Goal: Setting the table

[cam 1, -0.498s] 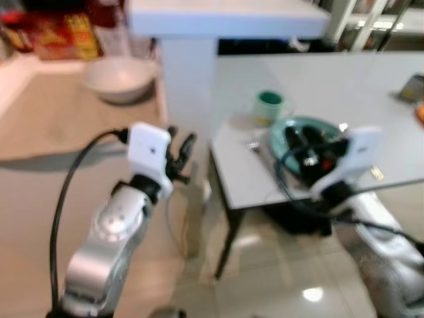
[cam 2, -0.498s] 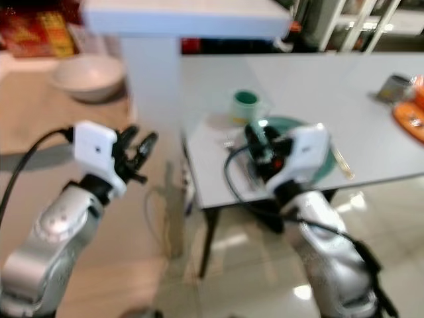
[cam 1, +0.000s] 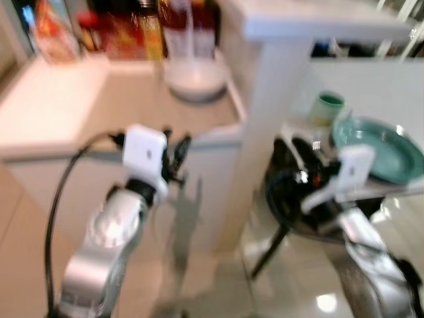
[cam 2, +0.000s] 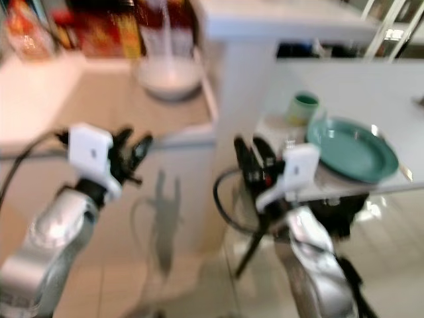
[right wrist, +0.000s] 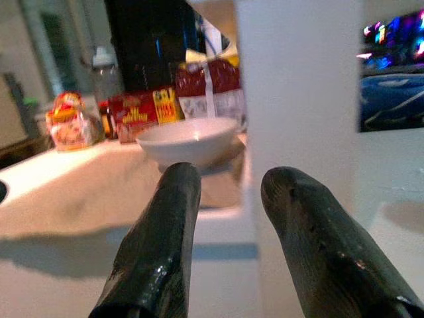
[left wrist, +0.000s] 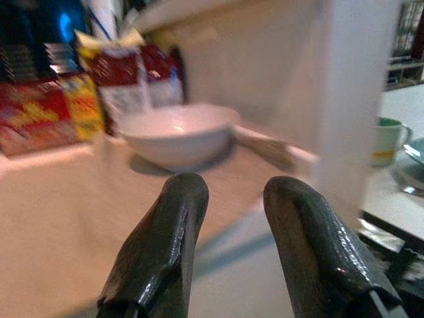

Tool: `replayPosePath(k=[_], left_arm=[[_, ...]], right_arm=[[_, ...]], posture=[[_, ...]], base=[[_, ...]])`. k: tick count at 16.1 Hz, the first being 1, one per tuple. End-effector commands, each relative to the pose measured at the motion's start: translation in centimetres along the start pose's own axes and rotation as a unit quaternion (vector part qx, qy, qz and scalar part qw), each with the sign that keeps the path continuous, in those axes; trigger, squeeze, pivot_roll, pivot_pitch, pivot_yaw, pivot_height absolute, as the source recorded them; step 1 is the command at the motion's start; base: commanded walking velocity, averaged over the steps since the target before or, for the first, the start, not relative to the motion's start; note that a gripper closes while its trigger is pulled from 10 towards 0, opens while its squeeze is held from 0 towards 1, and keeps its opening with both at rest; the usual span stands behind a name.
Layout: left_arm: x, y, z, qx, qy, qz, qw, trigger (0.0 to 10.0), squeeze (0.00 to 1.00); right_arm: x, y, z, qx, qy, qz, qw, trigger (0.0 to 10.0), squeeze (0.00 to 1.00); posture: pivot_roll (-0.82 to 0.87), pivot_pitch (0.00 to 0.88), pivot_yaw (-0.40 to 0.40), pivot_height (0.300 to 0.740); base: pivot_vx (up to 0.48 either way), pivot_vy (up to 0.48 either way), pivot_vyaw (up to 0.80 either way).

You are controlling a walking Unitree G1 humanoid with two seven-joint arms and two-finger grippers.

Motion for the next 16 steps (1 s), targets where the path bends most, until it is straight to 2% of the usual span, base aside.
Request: replayPosePath(k=[1,2,3,6,11,13,14,15,16], left_arm=[[-0.3,0.1,-0.1,0.001,0.009,-0.004,1.000,10.0,0.00],[-0.2,0.5,-0.7,0.005,0.013,0.014,1.000,10.0,0.00],[-0.2,0.6,-0.8,0.006,0.015,0.021,1.000,10.0,0.00],[0.0,0.6,-1.2,0.008,0.013,0.022,1.000,10.0,0.00],[-0.4,0.5,-1.2,0.003,0.017,0.015,1.000,10.0,0.00],[-0.3,0.4,-1.2,0.002,0.017,0.012,1.000,10.0,0.00],[-0.3,0.4,-1.2,0.001,0.015,0.010,1.000,10.0,0.00],[0.0,0.3,-1.2,-0.001,0.007,0.008,1.000,10.0,0.00],[0.1,0.3,-1.2,-0.001,0.001,0.007,1.000,10.0,0.00]], right_arm=[[0.0,0.6,-0.5,0.015,-0.004,0.003,1.000,10.0,0.00],[0.1,0.5,-1.6,0.011,-0.016,0.002,1.000,10.0,0.00],[0.0,0.6,-1.9,0.011,-0.017,0.004,1.000,10.0,0.00],[-0.2,1.2,-3.4,0.027,-0.012,0.009,1.000,10.0,0.00],[0.0,1.6,-4.1,0.030,-0.008,0.006,1.000,10.0,0.00],[0.3,1.7,-4.2,0.024,-0.007,0.019,1.000,10.0,0.00],[0.5,1.8,-4.2,0.023,-0.007,0.021,1.000,10.0,0.55],[0.7,1.8,-4.1,0.009,0.000,0.049,0.999,10.0,1.00],[0.8,1.8,-4.1,-0.007,0.007,0.079,0.997,10.0,1.00]], posture=[[0.09,0.010,-0.061,0.740],[0.09,0.006,-0.062,0.740],[0.09,0.006,-0.062,0.740],[0.09,0.005,-0.055,0.740],[0.10,0.006,-0.059,0.740],[0.10,0.006,-0.060,0.740],[0.10,0.006,-0.060,0.740],[0.09,0.006,-0.057,0.740],[0.09,0.006,-0.056,0.740]], base=[[0.000,0.000,0.00],[0.000,0.000,0.00],[0.326,0.000,0.00],[0.430,0.000,0.00],[0.429,0.000,0.00],[0.414,0.000,0.00],[0.300,0.000,0.00],[0.000,0.000,0.00],[0.000,0.000,0.00]])
Point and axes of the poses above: a point about 5 cm out from each wrist's last joint towards the gripper, its own z axis pointing back from the gripper into the wrist, its own y axis along the axis of the wrist's last joint, x = y × z, the point moved 2 cm from there along -z, pointing out of the wrist towards the gripper, and after that the axes turned 9 degrees about -z, right-handed, at the moved point
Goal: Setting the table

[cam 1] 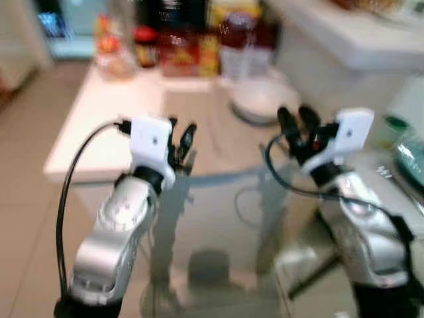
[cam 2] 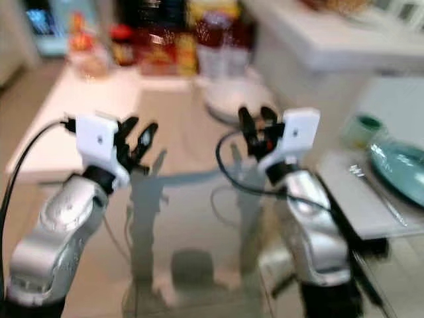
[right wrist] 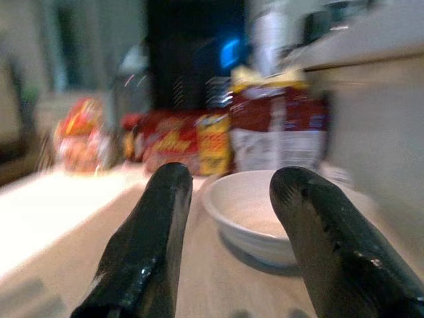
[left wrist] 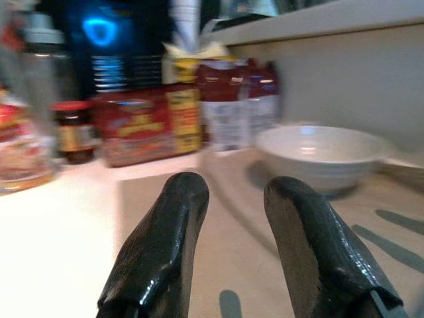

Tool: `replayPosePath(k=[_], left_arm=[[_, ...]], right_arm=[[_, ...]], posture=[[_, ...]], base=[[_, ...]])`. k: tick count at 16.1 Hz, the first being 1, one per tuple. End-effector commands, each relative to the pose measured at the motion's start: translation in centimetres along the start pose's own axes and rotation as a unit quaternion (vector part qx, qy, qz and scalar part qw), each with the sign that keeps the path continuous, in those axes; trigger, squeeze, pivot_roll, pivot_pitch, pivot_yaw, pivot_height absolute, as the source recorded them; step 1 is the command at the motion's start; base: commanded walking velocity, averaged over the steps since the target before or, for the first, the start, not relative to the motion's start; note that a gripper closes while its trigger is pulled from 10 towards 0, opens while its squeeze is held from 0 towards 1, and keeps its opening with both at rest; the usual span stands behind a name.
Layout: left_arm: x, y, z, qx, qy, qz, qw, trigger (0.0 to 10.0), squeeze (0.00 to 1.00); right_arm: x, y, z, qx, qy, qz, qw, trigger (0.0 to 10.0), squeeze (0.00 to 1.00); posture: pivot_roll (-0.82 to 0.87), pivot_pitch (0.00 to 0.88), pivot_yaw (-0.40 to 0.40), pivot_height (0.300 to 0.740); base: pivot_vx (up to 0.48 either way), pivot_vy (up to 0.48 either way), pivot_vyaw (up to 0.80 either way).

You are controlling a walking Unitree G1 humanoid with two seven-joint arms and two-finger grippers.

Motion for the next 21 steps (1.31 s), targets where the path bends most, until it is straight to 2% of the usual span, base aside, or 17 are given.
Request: replayPosePath(k=[1,2,3,4,6,9,10,11,12,13,16,17,19,20,21], left_arm=[[-0.2,-0.1,0.1,-0.003,-0.001,-0.009,1.000,10.0,0.00],[0.1,0.0,0.1,0.000,-0.019,-0.014,1.000,10.0,0.00],[0.2,0.1,0.1,0.003,-0.027,-0.015,1.000,10.0,0.00],[0.2,0.2,0.0,0.006,-0.027,-0.017,0.999,10.0,0.00],[0.1,0.4,-0.1,0.009,-0.030,-0.015,0.999,10.0,0.00],[0.8,0.5,-0.2,0.010,-0.059,-0.006,0.998,10.0,0.00],[3.1,1.0,0.6,0.021,-0.160,0.002,0.987,10.0,0.00],[4.4,1.3,1.2,0.028,-0.219,0.003,0.975,10.0,0.00],[4.7,1.4,1.3,0.027,-0.229,-0.001,0.973,10.0,0.00],[4.4,1.4,1.0,0.027,-0.220,-0.007,0.975,10.0,0.00],[3.8,1.5,0.9,0.026,-0.213,-0.010,0.977,10.0,0.00],[3.7,1.4,1.0,0.023,-0.214,-0.011,0.976,10.0,0.00],[3.7,1.4,1.2,0.021,-0.216,-0.010,0.976,10.0,0.00],[3.8,1.4,1.2,0.021,-0.217,-0.010,0.976,10.0,0.00],[3.8,1.4,1.2,0.021,-0.218,-0.009,0.976,10.0,0.00]], right_arm=[[-0.8,0.0,-0.3,-0.013,0.022,0.021,0.999,10.0,1.00],[-0.4,-0.3,-0.3,-0.056,0.038,0.072,0.995,10.0,1.00],[0.1,-0.2,-0.4,-0.075,0.040,0.095,0.992,10.0,1.00],[0.8,0.4,-0.7,-0.081,0.037,0.115,0.989,10.0,1.00],[1.8,1.1,-1.3,-0.105,0.044,0.187,0.976,10.0,1.00],[3.1,1.5,-2.7,-0.145,0.037,0.244,0.958,10.0,1.00],[3.9,1.2,-3.8,-0.171,0.043,0.276,0.945,10.0,1.00],[4.4,0.9,-4.4,-0.189,0.053,0.296,0.935,10.0,1.00],[4.9,0.8,-5.3,-0.196,0.054,0.319,0.926,10.0,1.00],[5.9,0.9,-6.9,-0.204,0.054,0.358,0.910,10.0,0.00],[6.8,0.7,-8.3,-0.227,0.075,0.378,0.894,10.0,0.00],[7.2,0.5,-8.5,-0.242,0.079,0.394,0.883,10.0,0.00],[7.9,-0.1,-8.6,-0.266,0.096,0.394,0.874,10.0,0.00],[8.6,-0.7,-8.3,-0.290,0.112,0.406,0.859,10.0,0.00],[8.9,-1.0,-8.1,-0.301,0.121,0.411,0.852,8.4,0.00]], posture=[[0.09,0.006,-0.056,0.740],[0.09,0.007,-0.054,0.740],[0.09,0.007,-0.054,0.740],[0.09,0.008,-0.053,0.740],[0.09,0.006,-0.049,0.740],[0.09,0.004,-0.047,0.740],[0.08,0.002,-0.041,0.740],[0.08,0.002,-0.040,0.740],[0.08,0.002,-0.037,0.740],[0.09,0.002,-0.041,0.740],[0.11,0.000,-0.059,0.740],[0.11,0.000,-0.061,0.740],[0.11,0.000,-0.065,0.740],[0.11,0.000,-0.065,0.740],[0.11,0.000,-0.065,0.740]], base=[[0.000,0.000,0.00],[0.000,0.000,0.00],[0.000,0.000,0.00],[0.000,0.000,0.00],[0.000,0.000,0.00],[0.000,0.000,0.00],[0.000,0.000,0.00],[0.000,0.000,0.00],[0.000,0.000,0.00],[0.000,0.000,0.00],[0.000,0.000,0.00],[0.000,0.000,0.00],[0.000,0.000,0.00],[0.000,0.000,0.00],[0.000,0.000,0.00]])
Point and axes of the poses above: a point about 5 cm out from each wrist's last joint towards the gripper, its own z axis pointing back from the gripper into the wrist, its own y axis along the axis of the wrist's last joint, x = y × z, the point moved 2 cm from there along -z, pointing out of the wrist towards the gripper, and after that the axes turned 9 degrees about -z, right-handed, at the moved point
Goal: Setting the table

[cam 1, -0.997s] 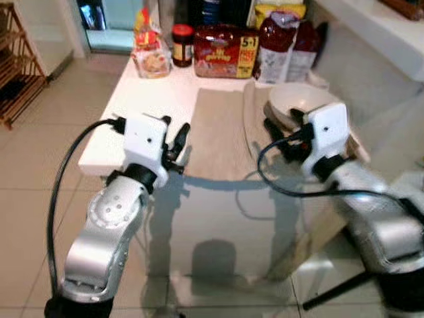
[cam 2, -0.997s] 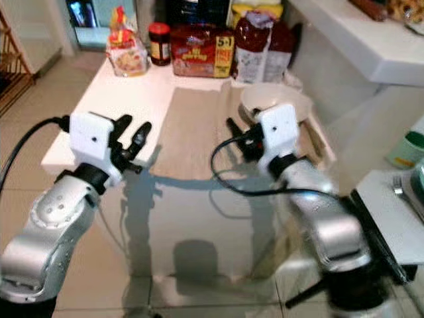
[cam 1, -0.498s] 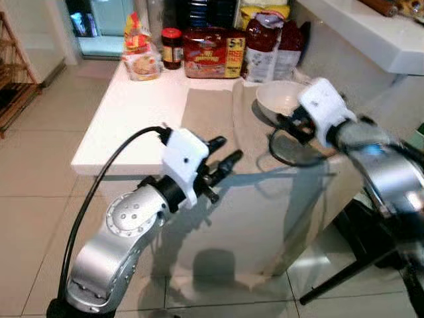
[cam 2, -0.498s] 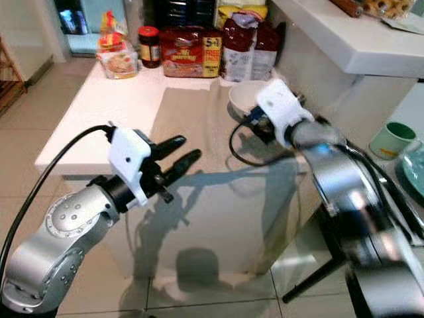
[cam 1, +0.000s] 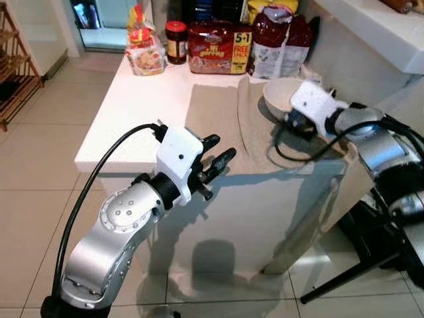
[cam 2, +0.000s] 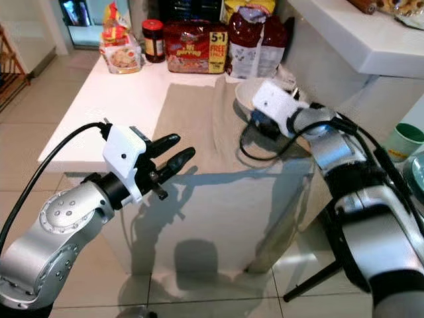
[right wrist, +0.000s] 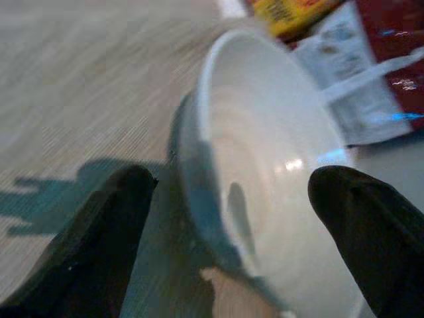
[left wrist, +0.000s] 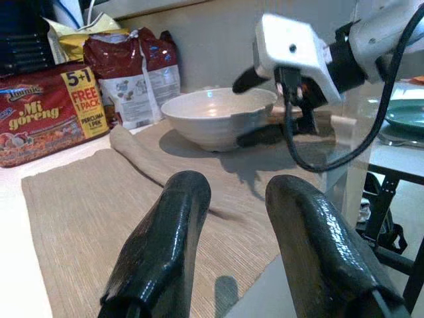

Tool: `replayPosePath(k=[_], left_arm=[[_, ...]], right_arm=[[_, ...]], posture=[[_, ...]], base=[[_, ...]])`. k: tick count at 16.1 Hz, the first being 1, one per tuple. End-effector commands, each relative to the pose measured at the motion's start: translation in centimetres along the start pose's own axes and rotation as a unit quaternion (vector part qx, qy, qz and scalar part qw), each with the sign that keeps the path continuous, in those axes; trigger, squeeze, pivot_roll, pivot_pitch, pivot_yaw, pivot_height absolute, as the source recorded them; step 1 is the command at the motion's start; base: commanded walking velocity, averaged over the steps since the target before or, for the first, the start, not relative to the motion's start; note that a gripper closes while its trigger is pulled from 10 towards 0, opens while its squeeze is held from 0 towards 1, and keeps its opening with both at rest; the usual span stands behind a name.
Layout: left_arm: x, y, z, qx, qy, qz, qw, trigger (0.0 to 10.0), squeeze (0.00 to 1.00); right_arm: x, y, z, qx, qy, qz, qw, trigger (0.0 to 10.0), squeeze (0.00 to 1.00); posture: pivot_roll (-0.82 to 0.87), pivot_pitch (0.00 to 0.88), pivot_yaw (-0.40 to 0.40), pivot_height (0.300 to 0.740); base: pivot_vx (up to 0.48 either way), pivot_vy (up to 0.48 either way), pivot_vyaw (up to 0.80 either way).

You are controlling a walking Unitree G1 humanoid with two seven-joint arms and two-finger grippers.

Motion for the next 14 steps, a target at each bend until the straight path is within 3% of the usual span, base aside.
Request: replayPosePath(k=[1,14], left_arm=[[0.1,0.4,0.1,0.007,-0.008,-0.001,1.000,10.0,0.00],[0.2,0.3,-0.2,0.004,-0.008,0.005,1.000,10.0,0.00]], right_arm=[[0.5,-0.5,0.2,-0.014,0.012,0.020,1.000,0.0,0.00],[0.6,-1.9,0.1,-0.017,0.011,0.043,0.999,0.0,0.00]], posture=[[0.11,0.000,-0.065,0.740],[0.11,0.000,-0.065,0.740]], base=[[0.000,0.000,0.00],[0.000,0.000,0.00]])
Point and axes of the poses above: a point about 5 cm out from each wrist's last joint towards the gripper, its own z axis pointing back from the gripper into the wrist, its own y axis along the axis of the wrist's last joint, x = y × z, the point moved 2 cm from there along -z, pointing out of the wrist towards the gripper, and after that the axes turned 9 degrees about -z, right-handed, at the moved point
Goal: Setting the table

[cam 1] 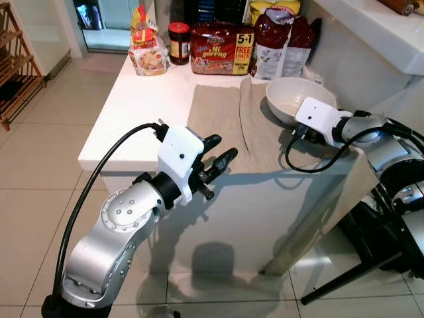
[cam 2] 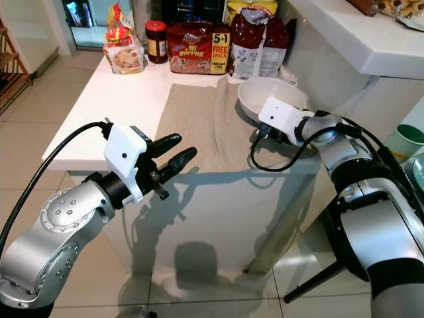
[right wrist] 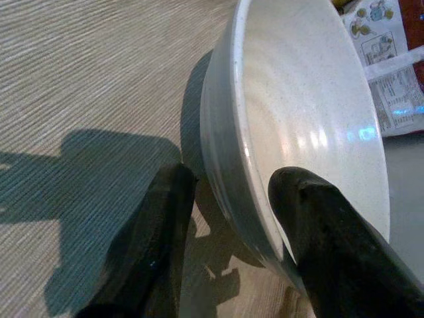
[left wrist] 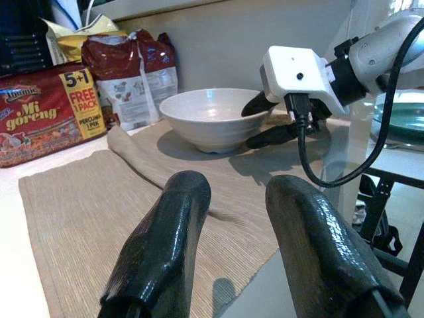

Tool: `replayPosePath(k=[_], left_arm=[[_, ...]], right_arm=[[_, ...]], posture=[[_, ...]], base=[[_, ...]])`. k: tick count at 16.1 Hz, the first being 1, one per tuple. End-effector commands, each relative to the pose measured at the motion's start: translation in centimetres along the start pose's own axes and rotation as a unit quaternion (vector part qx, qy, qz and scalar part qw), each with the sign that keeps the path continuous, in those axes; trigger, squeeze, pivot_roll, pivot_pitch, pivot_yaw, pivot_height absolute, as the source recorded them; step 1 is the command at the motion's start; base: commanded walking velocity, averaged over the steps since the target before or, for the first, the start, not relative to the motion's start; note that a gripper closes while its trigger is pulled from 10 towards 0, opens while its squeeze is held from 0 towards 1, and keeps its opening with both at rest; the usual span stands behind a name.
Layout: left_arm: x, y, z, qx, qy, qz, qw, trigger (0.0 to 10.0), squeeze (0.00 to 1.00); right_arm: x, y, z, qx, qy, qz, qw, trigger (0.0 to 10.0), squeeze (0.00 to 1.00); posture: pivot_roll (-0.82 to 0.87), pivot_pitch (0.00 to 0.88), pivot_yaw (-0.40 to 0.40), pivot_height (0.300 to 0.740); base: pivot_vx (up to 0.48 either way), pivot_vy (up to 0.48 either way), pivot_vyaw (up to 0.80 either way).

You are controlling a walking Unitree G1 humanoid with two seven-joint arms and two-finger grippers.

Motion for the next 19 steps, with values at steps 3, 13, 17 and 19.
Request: replayPosePath(k=[3,13,17,19], left_arm=[[0.22,0.32,-0.14,0.003,-0.003,0.003,1.000,10.0,0.00],[0.02,0.18,-0.20,-0.001,0.000,-0.005,1.000,10.0,0.00],[0.02,0.18,-0.20,-0.001,0.000,-0.005,1.000,10.0,0.00],[0.02,0.18,-0.20,-0.001,0.000,-0.005,1.000,10.0,0.00]], right_arm=[[0.05,-0.29,0.05,-0.003,-0.005,0.015,1.000,0.0,0.00],[0.08,0.09,-0.03,0.019,-0.022,0.020,0.999,0.0,0.00],[0.08,0.09,-0.03,0.019,-0.022,0.020,0.999,0.0,0.00],[0.08,0.09,-0.03,0.019,-0.022,0.020,0.999,0.0,0.00]], posture=[[0.11,0.000,-0.067,0.740],[0.11,0.000,-0.058,0.740],[0.11,0.000,-0.058,0.740],[0.11,0.000,-0.058,0.740]], base=[[0.000,0.000,0.00],[0.000,0.000,0.00],[0.000,0.000,0.00],[0.000,0.000,0.00]])
Point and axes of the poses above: a point about 5 cm out from each wrist's last joint towards the gripper, its own z axis pointing back from the gripper into the wrist, its own y axis along the axis of the wrist's last joint, x = y × z, the point moved 2 cm from there along -z, pointing out of the wrist towards the gripper, and after that the axes turned 9 degrees about -z, right-handed, at the moved point
